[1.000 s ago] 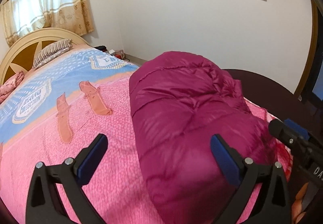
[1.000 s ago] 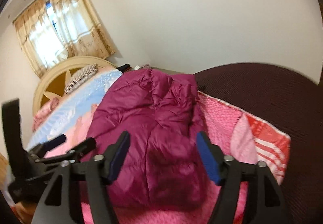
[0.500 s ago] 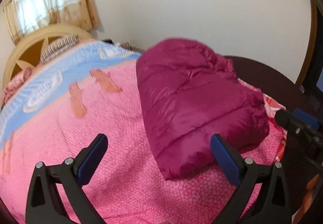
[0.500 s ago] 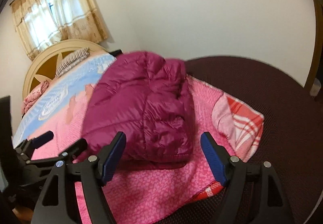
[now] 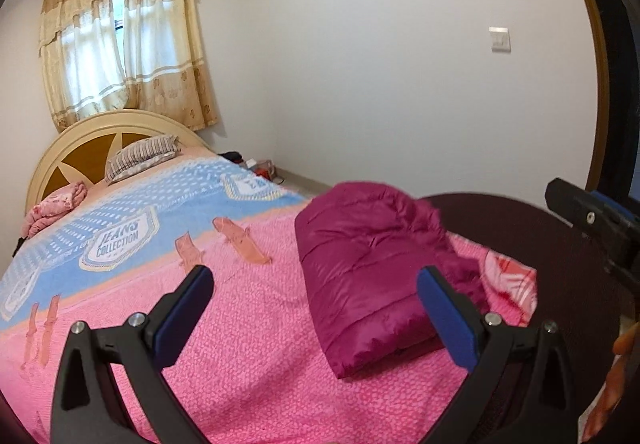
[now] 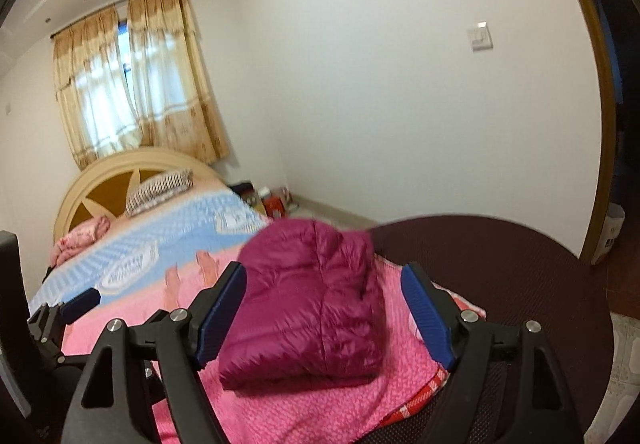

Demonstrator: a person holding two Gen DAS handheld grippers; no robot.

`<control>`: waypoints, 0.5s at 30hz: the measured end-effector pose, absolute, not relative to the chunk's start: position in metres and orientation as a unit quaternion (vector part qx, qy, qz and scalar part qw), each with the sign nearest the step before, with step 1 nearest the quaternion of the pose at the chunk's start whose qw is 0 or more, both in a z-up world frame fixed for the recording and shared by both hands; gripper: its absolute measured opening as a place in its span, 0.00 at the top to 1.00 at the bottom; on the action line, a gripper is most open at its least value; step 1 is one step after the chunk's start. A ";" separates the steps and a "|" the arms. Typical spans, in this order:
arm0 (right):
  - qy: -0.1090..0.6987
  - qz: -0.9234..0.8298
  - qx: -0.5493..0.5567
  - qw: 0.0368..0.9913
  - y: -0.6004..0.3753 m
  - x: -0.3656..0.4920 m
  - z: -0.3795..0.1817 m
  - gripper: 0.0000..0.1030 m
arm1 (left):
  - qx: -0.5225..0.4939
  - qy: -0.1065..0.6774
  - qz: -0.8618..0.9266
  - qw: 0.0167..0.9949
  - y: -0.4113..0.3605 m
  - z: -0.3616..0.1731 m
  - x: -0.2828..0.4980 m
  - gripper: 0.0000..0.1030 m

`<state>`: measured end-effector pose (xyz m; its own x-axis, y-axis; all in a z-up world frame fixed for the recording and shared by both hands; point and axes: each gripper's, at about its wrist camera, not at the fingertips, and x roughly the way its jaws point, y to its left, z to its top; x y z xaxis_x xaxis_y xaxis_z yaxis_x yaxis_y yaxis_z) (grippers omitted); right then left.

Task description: Fold large clothes

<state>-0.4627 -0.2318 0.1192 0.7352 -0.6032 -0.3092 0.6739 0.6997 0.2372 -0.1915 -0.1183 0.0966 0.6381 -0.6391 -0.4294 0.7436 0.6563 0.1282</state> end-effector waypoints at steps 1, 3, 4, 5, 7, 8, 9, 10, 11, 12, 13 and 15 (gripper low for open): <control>0.098 -0.352 0.159 0.917 -0.228 -0.464 0.123 0.21 | 0.142 0.173 -0.387 0.894 -0.116 0.099 -0.191 0.00; 0.089 -0.353 0.146 0.920 -0.222 -0.465 0.127 0.20 | 0.135 0.167 -0.386 0.897 -0.113 0.100 -0.191 0.00; 0.084 -0.355 0.140 0.921 -0.219 -0.466 0.129 0.20 | 0.131 0.164 -0.385 0.899 -0.112 0.101 -0.190 0.00; 0.081 -0.356 0.138 0.921 -0.216 -0.467 0.130 0.19 | 0.129 0.163 -0.385 0.899 -0.112 0.101 -0.190 0.00; 0.081 -0.356 0.134 0.921 -0.214 -0.466 0.131 0.18 | 0.129 0.166 -0.386 0.898 -0.112 0.099 -0.188 0.00; 0.083 -0.355 0.135 0.921 -0.215 -0.465 0.131 0.18 | 0.128 0.168 -0.386 0.898 -0.112 0.099 -0.188 0.00; 0.086 -0.354 0.139 0.921 -0.216 -0.465 0.130 0.18 | 0.127 0.170 -0.387 0.898 -0.112 0.098 -0.187 0.00; 0.088 -0.354 0.142 0.920 -0.217 -0.464 0.130 0.18 | 0.125 0.171 -0.388 0.897 -0.112 0.097 -0.186 0.00; 0.090 -0.352 0.147 0.920 -0.218 -0.464 0.129 0.18 | 0.122 0.172 -0.388 0.897 -0.111 0.096 -0.186 0.00; 0.091 -0.352 0.150 0.919 -0.220 -0.464 0.128 0.18 | 0.121 0.172 -0.387 0.898 -0.111 0.096 -0.186 0.00; 0.093 -0.352 0.151 0.919 -0.222 -0.463 0.126 0.18 | 0.120 0.172 -0.386 0.898 -0.111 0.096 -0.185 0.00; 0.094 -0.352 0.152 0.919 -0.224 -0.463 0.125 0.18 | 0.119 0.172 -0.385 0.899 -0.111 0.095 -0.185 0.00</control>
<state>-0.4630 -0.2236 0.1255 0.7350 -0.6180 -0.2791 0.6750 0.7062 0.2137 -0.1854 -0.1109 0.0953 0.6450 -0.6511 -0.4000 0.7328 0.6756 0.0818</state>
